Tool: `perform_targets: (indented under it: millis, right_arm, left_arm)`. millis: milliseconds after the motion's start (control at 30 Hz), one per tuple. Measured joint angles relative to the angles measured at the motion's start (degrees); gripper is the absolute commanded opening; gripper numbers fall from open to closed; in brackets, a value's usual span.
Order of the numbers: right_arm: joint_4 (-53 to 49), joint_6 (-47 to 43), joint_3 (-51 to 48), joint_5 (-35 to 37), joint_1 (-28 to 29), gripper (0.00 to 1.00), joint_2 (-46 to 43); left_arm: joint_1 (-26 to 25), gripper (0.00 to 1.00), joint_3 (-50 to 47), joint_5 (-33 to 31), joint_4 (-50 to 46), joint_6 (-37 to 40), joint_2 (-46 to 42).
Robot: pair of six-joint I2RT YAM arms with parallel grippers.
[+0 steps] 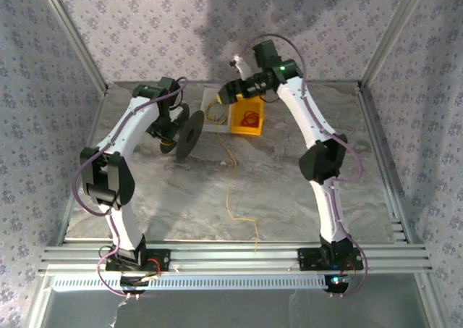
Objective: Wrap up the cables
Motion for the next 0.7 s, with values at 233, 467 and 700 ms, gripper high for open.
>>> perform_targets:
  millis: [233, 467, 700]
  right_arm:
    - [3.4, -3.3, -43.8, 4.1, 1.5, 0.92, -26.4]
    - [7.0, -2.6, -62.4, 2.4, 9.9, 0.92, -30.1]
    - [8.0, -4.3, -61.3, 1.0, 12.6, 0.91, -22.2]
  left_arm:
    - [1.9, 0.00, 1.0, 3.0, -0.8, -0.6, 1.0]
    - [2.1, 0.00, 2.5, 4.6, -1.3, -1.3, 2.1]
    - [2.4, 0.00, 2.7, 6.6, -1.3, -2.2, 2.3]
